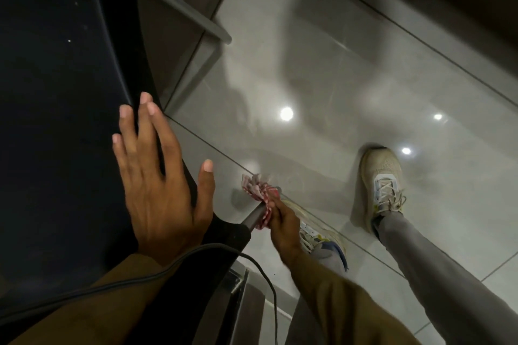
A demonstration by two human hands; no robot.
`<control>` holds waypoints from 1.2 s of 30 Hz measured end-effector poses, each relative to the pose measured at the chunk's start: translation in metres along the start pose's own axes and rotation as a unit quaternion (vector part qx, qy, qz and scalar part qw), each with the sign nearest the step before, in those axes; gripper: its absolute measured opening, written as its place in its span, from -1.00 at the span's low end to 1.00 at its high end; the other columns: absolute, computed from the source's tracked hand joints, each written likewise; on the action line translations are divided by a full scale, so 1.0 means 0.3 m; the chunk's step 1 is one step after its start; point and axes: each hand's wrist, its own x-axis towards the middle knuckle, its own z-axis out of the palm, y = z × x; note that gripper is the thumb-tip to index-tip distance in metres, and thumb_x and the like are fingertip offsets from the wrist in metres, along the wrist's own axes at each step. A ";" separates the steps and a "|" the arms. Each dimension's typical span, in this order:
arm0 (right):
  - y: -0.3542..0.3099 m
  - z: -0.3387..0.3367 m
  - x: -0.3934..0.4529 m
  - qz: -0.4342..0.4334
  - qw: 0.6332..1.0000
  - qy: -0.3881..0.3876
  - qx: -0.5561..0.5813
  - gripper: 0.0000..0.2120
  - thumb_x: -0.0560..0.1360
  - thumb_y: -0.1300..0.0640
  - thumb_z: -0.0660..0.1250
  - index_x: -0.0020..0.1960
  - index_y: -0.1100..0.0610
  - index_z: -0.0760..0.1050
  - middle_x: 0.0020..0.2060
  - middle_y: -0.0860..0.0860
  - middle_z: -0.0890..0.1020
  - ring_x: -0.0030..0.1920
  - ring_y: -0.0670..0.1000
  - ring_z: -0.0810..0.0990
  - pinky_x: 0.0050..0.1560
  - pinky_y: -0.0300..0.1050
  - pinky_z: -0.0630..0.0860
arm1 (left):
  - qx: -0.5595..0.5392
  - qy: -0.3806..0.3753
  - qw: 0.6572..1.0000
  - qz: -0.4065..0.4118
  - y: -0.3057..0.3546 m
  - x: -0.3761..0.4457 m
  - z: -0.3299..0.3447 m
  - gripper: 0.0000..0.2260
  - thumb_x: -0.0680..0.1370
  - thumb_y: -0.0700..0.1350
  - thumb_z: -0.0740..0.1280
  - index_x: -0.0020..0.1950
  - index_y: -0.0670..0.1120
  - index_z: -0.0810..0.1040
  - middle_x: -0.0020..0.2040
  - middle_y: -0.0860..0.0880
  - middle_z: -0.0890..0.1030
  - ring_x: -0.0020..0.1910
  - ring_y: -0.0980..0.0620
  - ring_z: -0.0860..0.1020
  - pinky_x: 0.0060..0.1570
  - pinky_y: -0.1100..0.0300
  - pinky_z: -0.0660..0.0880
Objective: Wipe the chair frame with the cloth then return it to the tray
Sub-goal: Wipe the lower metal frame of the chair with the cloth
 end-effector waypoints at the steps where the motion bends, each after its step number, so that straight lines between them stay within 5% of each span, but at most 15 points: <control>1: 0.001 -0.006 0.047 0.030 1.000 -0.005 0.000 -0.71 0.75 0.27 0.18 0.35 0.32 0.59 0.22 0.33 0.69 0.22 0.33 0.68 0.33 0.35 0.61 | -0.002 0.002 1.000 0.002 -0.001 0.000 0.001 -0.29 0.72 0.09 0.12 0.76 -0.27 0.02 0.78 -0.26 0.12 0.79 -0.27 0.02 0.80 -0.19 -0.02; 5: -0.004 -0.014 0.078 0.043 0.999 -0.012 0.021 -0.69 0.76 0.24 0.16 0.32 0.37 0.59 0.14 0.37 0.68 0.01 0.16 0.58 0.19 0.13 0.60 | -0.003 0.014 1.000 0.007 -0.010 -0.003 0.011 -0.30 0.74 0.09 0.10 0.77 -0.24 -0.01 0.79 -0.25 0.11 0.80 -0.22 -0.02 0.80 -0.19 -0.02; 9: -0.048 -0.054 -0.141 -0.037 0.997 -0.057 0.024 -0.72 0.76 0.20 0.18 0.31 0.18 0.64 -0.16 0.05 0.66 -0.18 -0.05 0.56 -0.16 -0.29 0.55 | -0.004 -0.001 1.000 -0.001 -0.013 0.001 0.010 -0.29 0.74 0.11 0.09 0.78 -0.23 -0.01 0.80 -0.21 0.08 0.81 -0.21 -0.03 0.80 -0.18 -0.04; 12: -0.106 -0.055 -0.306 -0.107 0.990 -0.078 0.037 -0.68 0.74 0.09 0.25 0.45 0.06 0.60 0.11 -0.16 0.77 0.09 -0.20 0.71 0.03 -0.43 0.59 | 0.003 -0.012 1.000 -0.008 -0.006 0.003 -0.001 -0.29 0.74 0.13 0.06 0.78 -0.24 0.00 0.80 -0.21 0.07 0.81 -0.20 -0.05 0.80 -0.19 -0.04; 15: -0.083 -0.040 -0.297 -0.126 0.988 -0.072 0.043 -0.67 0.74 0.17 0.24 0.46 0.06 0.59 0.36 -0.12 0.70 0.42 -0.11 0.63 0.38 -0.25 0.57 | 0.004 -0.015 1.000 -0.009 -0.009 0.003 -0.002 -0.28 0.73 0.15 0.05 0.78 -0.23 0.00 0.80 -0.22 0.07 0.81 -0.13 -0.10 0.80 -0.13 -0.11; 17: -0.033 -0.029 -0.217 -0.100 0.993 -0.046 0.030 -0.65 0.74 0.29 0.21 0.46 0.16 0.58 0.28 0.18 0.74 0.29 0.17 0.70 0.26 0.01 0.68 | 0.006 -0.013 1.000 -0.009 -0.006 0.000 0.000 -0.28 0.72 0.14 0.06 0.77 -0.24 0.03 0.79 -0.22 0.10 0.81 -0.13 -0.10 0.80 -0.11 -0.12; 19: 0.011 -0.012 -0.122 -0.048 0.998 -0.030 0.014 -0.64 0.74 0.35 0.17 0.48 0.23 0.53 0.18 0.36 0.71 0.02 0.30 0.70 -0.02 -0.08 0.69 | 0.008 -0.017 1.000 -0.015 -0.004 -0.002 -0.008 -0.29 0.71 0.12 0.08 0.76 -0.27 0.08 0.78 -0.23 0.13 0.80 -0.17 -0.06 0.80 -0.11 -0.10; 21: 0.042 -0.009 -0.010 -0.025 0.999 -0.010 0.028 -0.64 0.73 0.40 0.14 0.50 0.35 0.46 0.21 0.33 0.67 -0.09 0.14 0.65 -0.22 -0.36 0.63 | 0.003 -0.020 1.000 -0.014 0.006 -0.001 -0.016 -0.29 0.71 0.11 0.10 0.75 -0.29 0.11 0.77 -0.24 0.14 0.79 -0.20 -0.02 0.80 -0.11 -0.10; 24: 0.068 -0.005 0.153 -0.022 1.000 -0.016 0.013 -0.62 0.73 0.43 0.13 0.52 0.38 0.42 0.31 0.32 0.61 -0.03 0.15 0.62 -0.33 -0.35 0.63 | 0.004 -0.016 1.000 -0.014 0.005 -0.004 -0.013 -0.29 0.70 0.10 0.11 0.75 -0.28 0.09 0.78 -0.22 0.12 0.80 -0.19 -0.04 0.80 -0.11 -0.09; 32: 0.002 -0.032 -0.031 -0.007 1.000 -0.011 -0.008 -0.76 0.72 0.29 0.26 0.18 0.25 0.71 -0.36 -0.02 0.63 -0.36 -0.07 0.50 -0.41 -0.40 0.45 | 0.033 -0.019 0.999 -0.005 -0.003 -0.002 -0.002 -0.25 0.69 0.12 0.14 0.78 -0.20 0.02 0.79 -0.20 0.14 0.82 -0.14 -0.07 0.81 -0.06 -0.13; 36: -0.151 -0.062 -0.224 -0.017 0.998 -0.050 -0.021 -0.66 0.68 0.34 0.32 0.11 -0.09 0.70 -0.33 -0.14 0.72 -0.45 -0.29 0.58 -0.37 -0.45 0.48 | 0.021 -0.039 0.999 -0.009 0.002 -0.002 -0.015 -0.26 0.67 0.12 0.16 0.77 -0.22 0.09 0.78 -0.20 0.15 0.81 -0.18 0.00 0.79 -0.13 0.03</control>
